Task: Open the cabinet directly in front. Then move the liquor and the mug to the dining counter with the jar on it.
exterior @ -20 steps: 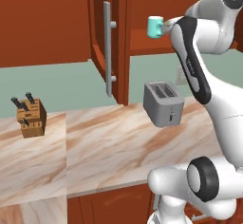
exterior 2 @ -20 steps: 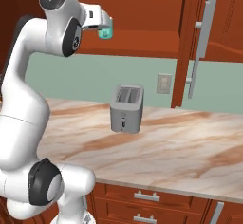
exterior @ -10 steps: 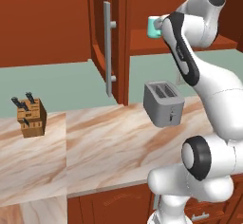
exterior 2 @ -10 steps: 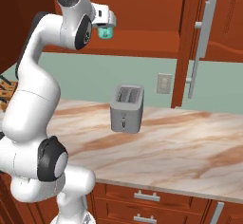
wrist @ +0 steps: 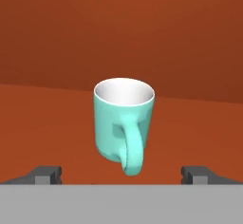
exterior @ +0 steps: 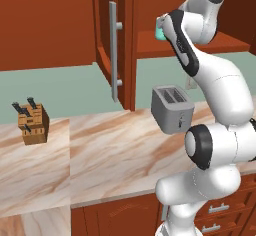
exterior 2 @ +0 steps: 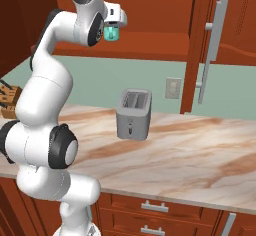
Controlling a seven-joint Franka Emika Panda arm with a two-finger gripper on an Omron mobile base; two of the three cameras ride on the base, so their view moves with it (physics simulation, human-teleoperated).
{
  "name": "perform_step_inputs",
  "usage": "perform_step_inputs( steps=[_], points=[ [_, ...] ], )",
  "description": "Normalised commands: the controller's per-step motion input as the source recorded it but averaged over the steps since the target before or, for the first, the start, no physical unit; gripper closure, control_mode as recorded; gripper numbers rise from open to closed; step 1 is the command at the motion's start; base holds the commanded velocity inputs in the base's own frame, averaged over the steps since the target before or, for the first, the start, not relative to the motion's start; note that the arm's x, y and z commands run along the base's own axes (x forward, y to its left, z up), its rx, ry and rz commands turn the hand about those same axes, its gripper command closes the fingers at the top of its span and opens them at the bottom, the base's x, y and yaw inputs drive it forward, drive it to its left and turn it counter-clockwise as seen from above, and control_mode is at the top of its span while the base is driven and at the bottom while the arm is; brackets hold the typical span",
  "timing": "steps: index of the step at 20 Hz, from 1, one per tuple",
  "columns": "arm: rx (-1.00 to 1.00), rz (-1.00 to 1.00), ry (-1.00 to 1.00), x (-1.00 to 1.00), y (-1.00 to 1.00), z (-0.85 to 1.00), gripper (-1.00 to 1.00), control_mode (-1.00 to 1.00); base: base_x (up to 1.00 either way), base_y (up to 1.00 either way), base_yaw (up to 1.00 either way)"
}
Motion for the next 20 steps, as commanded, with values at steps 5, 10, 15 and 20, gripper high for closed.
perform_step_inputs(
  steps=[5, 10, 15, 20],
  points=[
    [0.00, 0.03, 0.00, 0.10, -0.05, 0.00, -1.00, -1.00, 0.00, 0.00, 0.00],
    [0.00, 0.00, 0.00, 0.00, 0.00, -0.02, -1.00, -1.00, 0.00, 0.00, 0.00],
    [0.00, 0.00, 0.00, 0.00, 0.00, -0.07, -1.00, -1.00, 0.00, 0.00, 0.00],
    [0.00, 0.00, 0.00, 0.00, 0.00, -0.11, -1.00, -1.00, 0.00, 0.00, 0.00]
  ],
)
